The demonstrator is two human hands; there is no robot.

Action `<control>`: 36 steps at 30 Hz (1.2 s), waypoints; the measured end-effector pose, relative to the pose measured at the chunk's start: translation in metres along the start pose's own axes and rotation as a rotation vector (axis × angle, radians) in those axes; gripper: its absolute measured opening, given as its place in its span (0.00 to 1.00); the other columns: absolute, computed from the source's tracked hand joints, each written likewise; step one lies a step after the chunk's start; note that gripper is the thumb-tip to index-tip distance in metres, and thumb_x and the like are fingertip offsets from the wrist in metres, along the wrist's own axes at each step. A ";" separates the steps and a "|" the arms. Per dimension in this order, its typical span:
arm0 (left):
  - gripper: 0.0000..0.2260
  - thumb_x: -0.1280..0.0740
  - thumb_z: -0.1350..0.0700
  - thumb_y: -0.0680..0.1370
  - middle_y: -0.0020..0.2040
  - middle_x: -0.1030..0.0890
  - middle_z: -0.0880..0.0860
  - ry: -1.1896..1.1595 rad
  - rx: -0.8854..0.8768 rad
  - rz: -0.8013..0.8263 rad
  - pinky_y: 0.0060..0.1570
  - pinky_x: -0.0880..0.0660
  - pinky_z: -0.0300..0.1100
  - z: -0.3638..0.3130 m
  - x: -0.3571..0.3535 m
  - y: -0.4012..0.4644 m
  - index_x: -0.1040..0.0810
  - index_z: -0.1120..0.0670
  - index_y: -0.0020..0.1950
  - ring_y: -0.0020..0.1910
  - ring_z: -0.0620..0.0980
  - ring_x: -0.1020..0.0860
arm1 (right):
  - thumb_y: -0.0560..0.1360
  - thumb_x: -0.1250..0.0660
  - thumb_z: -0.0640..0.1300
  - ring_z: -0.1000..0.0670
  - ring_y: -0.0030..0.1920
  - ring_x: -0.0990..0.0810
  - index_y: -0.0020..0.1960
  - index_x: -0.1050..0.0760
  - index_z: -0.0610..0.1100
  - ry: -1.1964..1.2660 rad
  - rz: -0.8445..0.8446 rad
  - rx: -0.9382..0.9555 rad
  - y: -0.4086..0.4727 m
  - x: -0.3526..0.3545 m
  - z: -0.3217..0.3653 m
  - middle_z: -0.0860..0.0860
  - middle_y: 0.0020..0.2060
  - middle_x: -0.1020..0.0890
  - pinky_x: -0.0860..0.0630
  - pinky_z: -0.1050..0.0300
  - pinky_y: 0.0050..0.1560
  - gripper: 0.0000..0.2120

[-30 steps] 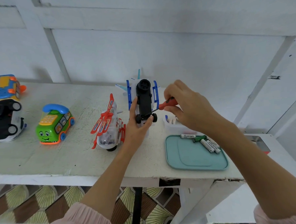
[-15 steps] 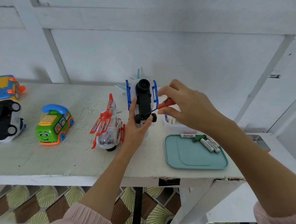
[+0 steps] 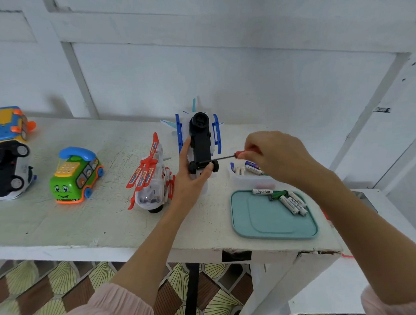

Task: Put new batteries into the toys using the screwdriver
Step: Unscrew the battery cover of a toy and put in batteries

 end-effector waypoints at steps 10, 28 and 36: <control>0.31 0.35 0.62 0.78 0.62 0.30 0.37 -0.023 0.016 0.002 0.50 0.28 0.26 -0.002 0.003 0.000 0.47 0.45 0.75 0.53 0.33 0.23 | 0.70 0.30 0.33 0.55 0.43 0.23 0.44 0.22 0.41 0.502 0.260 0.143 -0.027 -0.091 -0.018 0.52 0.41 0.21 0.26 0.65 0.47 0.05; 0.31 0.34 0.60 0.78 0.74 0.36 0.52 -0.031 0.020 -0.067 0.61 0.28 0.35 -0.001 0.012 -0.001 0.46 0.42 0.74 0.66 0.49 0.28 | 0.68 0.27 0.41 0.44 0.48 0.26 0.47 0.17 0.48 0.285 0.021 0.345 -0.017 -0.150 0.030 0.47 0.46 0.22 0.39 0.53 0.45 0.08; 0.30 0.34 0.61 0.78 0.74 0.36 0.54 -0.057 0.017 -0.054 0.60 0.28 0.33 -0.005 0.008 -0.002 0.44 0.41 0.71 0.66 0.51 0.28 | 0.72 0.31 0.38 0.45 0.52 0.26 0.54 0.19 0.43 0.377 0.077 0.353 -0.015 -0.149 0.029 0.45 0.51 0.22 0.27 0.50 0.52 0.11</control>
Point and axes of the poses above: each hand's wrist, its own y-axis towards the middle knuckle, its own x-axis out of the back of the hand, z = x × y, the point moved 9 cm from there along y, towards the middle knuckle
